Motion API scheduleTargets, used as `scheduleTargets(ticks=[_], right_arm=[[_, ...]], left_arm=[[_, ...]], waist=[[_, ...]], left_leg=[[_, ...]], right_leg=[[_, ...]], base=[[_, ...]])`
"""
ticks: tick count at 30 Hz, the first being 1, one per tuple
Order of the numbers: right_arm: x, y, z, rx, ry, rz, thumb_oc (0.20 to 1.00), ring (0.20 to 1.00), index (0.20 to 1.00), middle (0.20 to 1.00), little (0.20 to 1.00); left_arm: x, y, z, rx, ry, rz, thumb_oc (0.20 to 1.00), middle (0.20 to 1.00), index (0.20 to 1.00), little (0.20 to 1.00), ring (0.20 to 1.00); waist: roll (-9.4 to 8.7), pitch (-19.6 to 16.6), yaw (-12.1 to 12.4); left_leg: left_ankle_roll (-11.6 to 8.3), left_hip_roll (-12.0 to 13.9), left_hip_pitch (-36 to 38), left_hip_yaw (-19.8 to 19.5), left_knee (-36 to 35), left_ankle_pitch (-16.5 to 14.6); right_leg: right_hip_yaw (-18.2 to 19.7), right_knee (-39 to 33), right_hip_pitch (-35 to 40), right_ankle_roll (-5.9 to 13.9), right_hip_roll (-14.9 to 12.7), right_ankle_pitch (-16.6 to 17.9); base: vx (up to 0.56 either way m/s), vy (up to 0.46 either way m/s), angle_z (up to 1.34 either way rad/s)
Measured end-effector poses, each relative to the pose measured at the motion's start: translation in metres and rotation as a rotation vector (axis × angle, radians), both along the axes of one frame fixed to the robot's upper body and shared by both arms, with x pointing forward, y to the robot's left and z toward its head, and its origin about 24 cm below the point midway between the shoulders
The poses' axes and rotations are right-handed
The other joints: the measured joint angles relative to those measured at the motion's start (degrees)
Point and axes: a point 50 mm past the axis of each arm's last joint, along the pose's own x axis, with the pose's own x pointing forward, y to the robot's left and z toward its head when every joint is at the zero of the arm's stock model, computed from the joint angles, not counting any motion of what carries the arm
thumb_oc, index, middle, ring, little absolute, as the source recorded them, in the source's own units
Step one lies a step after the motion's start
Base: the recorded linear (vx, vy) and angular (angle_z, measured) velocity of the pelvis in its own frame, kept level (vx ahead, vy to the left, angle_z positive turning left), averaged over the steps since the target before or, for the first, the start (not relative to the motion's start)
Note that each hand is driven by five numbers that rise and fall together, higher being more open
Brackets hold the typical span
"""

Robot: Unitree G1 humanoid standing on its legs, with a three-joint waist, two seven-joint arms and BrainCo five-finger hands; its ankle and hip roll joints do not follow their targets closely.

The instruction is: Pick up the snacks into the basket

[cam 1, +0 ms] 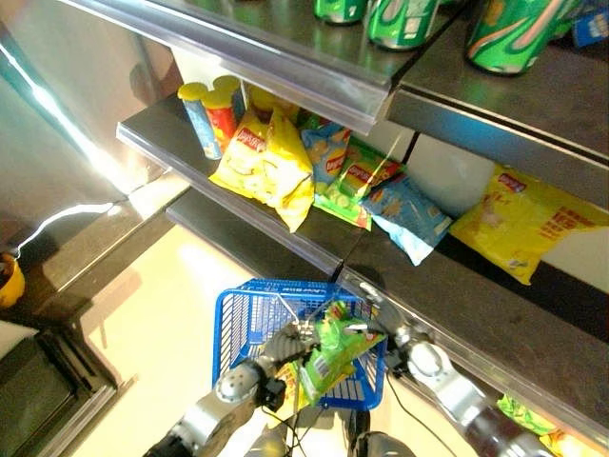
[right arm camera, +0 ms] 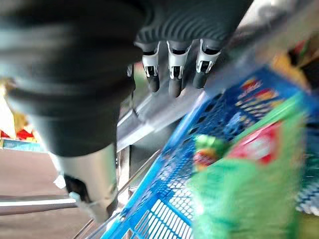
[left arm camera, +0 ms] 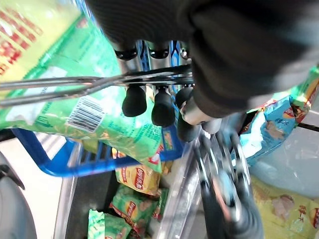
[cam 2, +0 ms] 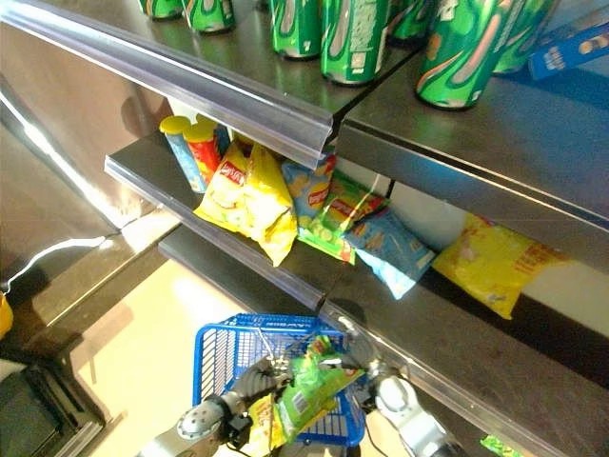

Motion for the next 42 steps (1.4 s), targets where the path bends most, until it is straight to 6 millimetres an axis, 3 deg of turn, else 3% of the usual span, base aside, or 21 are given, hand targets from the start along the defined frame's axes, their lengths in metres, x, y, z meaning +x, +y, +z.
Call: scheduleTargets(ticks=[5,7,10,19,27,32,35,42], right_arm=[[-0.037,-0.023,-0.028,0.037,0.138,-0.051,1.0,1.0,1.0,1.0,1.0],[-0.058,-0.031,-0.042,0.034,0.212,-0.052,1.0,1.0,1.0,1.0,1.0],[-0.071,-0.039,-0.049,0.023,0.26,-0.057,1.0,1.0,1.0,1.0,1.0],[-0.133,-0.085,-0.105,-0.061,0.576,-0.252,1.0,1.0,1.0,1.0,1.0],[-0.178,-0.092,-0.139,-0.094,0.791,-0.416,1.0,1.0,1.0,1.0,1.0],[-0.207,-0.097,-0.153,-0.109,0.929,-0.538,1.0,1.0,1.0,1.0,1.0],[-0.216,-0.095,-0.158,-0.08,0.982,-0.615,1.0,1.0,1.0,1.0,1.0],[-0.204,-0.094,-0.157,-0.052,0.945,-0.637,1.0,1.0,1.0,1.0,1.0]], left_arm=[[-0.012,0.021,-0.017,-0.029,0.068,0.138,0.2,0.2,0.2,0.2,0.2],[-0.019,0.032,-0.025,-0.037,0.096,0.209,0.2,0.2,0.2,0.2,0.2],[-0.027,0.044,-0.035,-0.018,0.135,0.272,0.2,0.2,0.2,0.2,0.2],[-0.048,0.07,-0.067,0.112,0.216,0.388,0.2,0.2,0.2,0.2,0.2],[-0.075,0.092,-0.093,0.261,0.316,0.423,0.2,0.2,0.2,0.2,0.2],[-0.117,0.096,-0.124,0.377,0.512,0.397,0.2,0.2,0.2,0.2,0.2],[-0.137,0.092,-0.137,0.43,0.604,0.374,0.2,0.2,0.2,0.2,0.2],[-0.151,0.097,-0.143,0.463,0.671,0.389,0.2,0.2,0.2,0.2,0.2]], waist=[[-0.97,-1.95,-0.82],[-0.73,-4.16,-1.61],[-0.34,-5.52,-2.05],[0.27,-11.31,-2.12],[1.28,-14.57,-2.13],[2.76,-15.98,-2.15],[3.1,-16.39,-2.13],[3.5,-17.84,-2.0]], left_leg=[[-0.09,0.86,2.85,1.09,-1.28,-0.4],[-0.1,1.09,3.08,1.23,-1.94,-0.4],[-0.02,1.38,4.92,1.43,-2.8,-0.28],[-0.4,2.35,9.18,2.96,-4.93,-0.9],[-0.73,3.07,11.52,3.21,-6.09,-1.12],[-0.83,3.25,12.38,3.32,-6.59,-1.22],[-0.8,3.55,12.72,3.26,-7.13,-1.16],[-0.88,3.69,13.03,3.78,-7.19,-1.74]], right_leg=[[0.4,-1.61,2.64,-0.24,0.83,0.05],[0.6,-2.24,2.75,-0.27,1.13,0.05],[0.65,-3.59,4.66,-0.33,1.47,0.25],[1.05,-6.59,8.71,-0.34,2.24,0.36],[1.03,-8.66,11.4,-0.48,3.1,0.58],[1.05,-9.56,12.38,-0.47,3.34,0.64],[0.93,-9.83,12.5,-0.73,3.63,0.8],[0.97,-10.07,12.52,-0.82,3.63,0.85]], base=[[0.07,-0.014,-0.1],[0.09,-0.019,-0.04],[0.05,-0.012,-0.05],[0.06,-0.008,-0.08],[0.01,0.0,-0.01],[0.0,0.0,0.0],[0.0,0.0,0.0],[0.01,0.0,-0.03]])
